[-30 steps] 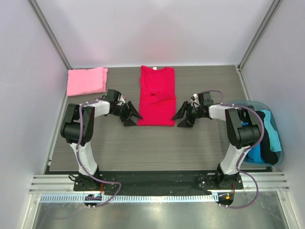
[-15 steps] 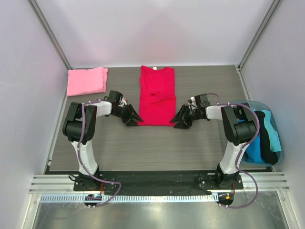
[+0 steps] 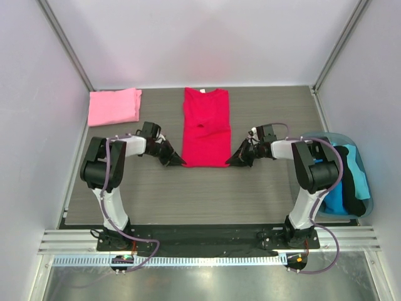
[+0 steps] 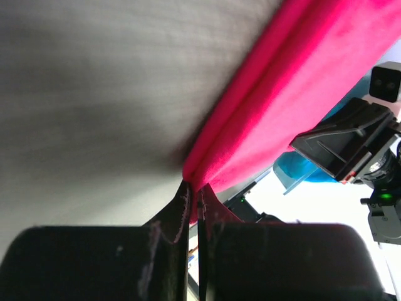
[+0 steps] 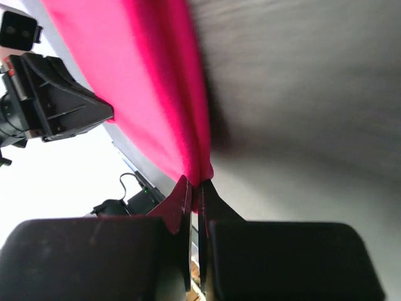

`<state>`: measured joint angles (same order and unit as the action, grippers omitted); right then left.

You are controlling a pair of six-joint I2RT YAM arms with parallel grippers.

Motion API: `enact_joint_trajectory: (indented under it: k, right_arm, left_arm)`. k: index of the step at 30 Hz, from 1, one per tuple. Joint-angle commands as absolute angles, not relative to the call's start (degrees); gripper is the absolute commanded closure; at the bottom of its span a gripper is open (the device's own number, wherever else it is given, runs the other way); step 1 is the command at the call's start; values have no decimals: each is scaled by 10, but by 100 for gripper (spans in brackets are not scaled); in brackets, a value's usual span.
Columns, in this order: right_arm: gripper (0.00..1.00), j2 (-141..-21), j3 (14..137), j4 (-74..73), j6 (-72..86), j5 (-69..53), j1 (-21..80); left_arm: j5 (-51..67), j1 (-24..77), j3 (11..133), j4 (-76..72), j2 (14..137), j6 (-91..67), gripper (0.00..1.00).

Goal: Fold and stack the t-shirts
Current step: Fold the tshirt

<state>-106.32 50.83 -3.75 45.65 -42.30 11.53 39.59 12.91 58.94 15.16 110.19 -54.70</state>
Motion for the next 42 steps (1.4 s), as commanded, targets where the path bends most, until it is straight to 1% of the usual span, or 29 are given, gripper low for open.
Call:
enact_joint_trajectory:
  k: [1,11,18,25,30,34,37,38,40,41,42]
  right_arm:
    - [98,-978,501,-52,446,-428,109]
    - [99,-839,494,-155,391,-456,89]
    - [98,-791,517,-203,356,-458,89]
    - [98,-764,526,-228,332,-444,88]
    - [99,-791,550,-196,331,-443,77]
    - [98,-858,595,-139,347,-443,60]
    - [99,-902,641,-101,351,-439,47]
    - [99,-932,655,-93,354,-439,41]
    - [99,-968,702,-76,354,-439,37]
    - [99,-1005,718,-71,353,-439,34]
    - [99,-1022,753,-66,353,-439,32]
  left_arm:
    - [387,131,580,158,1030,-556,100]
    - [379,143,591,195,918,-519,100]
    - [359,160,604,224,858,-486,100]
    - [351,163,612,224,837,-483,100]
    - [344,162,640,202,865,-484,100]
    - [344,162,697,174,931,-476,100]
    - [340,158,764,159,974,-453,100]
    - [340,156,800,158,1007,-448,100]
    - [339,153,838,151,1040,-429,100]
    - [338,151,856,151,1069,-423,100]
    - [335,149,893,150,1087,-415,100]
